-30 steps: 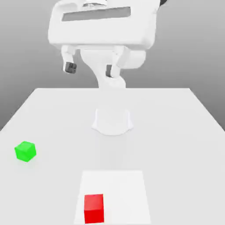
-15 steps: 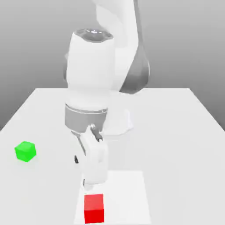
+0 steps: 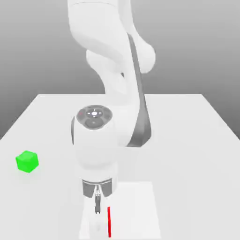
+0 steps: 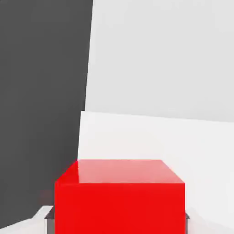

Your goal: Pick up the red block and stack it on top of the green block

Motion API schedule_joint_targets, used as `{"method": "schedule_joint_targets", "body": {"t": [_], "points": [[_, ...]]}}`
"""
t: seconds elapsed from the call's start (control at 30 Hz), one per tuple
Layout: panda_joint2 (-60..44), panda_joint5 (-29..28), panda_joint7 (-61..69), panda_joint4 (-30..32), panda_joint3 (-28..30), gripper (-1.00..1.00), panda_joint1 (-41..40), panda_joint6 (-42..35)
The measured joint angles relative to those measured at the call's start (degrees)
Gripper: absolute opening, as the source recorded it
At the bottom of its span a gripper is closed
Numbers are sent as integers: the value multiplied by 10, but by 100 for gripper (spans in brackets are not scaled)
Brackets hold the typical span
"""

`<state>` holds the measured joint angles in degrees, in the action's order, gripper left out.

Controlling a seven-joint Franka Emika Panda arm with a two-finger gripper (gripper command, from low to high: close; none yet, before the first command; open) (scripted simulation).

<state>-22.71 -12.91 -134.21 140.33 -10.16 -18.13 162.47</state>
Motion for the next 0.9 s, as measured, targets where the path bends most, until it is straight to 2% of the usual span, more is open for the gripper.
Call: {"method": "schedule_joint_targets", "body": {"t": [0.2,0.4,0.67,0.73,0.9], "points": [[95,56,39,18,-33,-100,-26,-76],[166,66,-33,79,62,-100,-110,-93],[270,96,-128,170,155,-100,-299,-98],[275,110,-138,184,170,-100,-316,-85],[186,145,-120,185,166,-100,-321,6]]}}
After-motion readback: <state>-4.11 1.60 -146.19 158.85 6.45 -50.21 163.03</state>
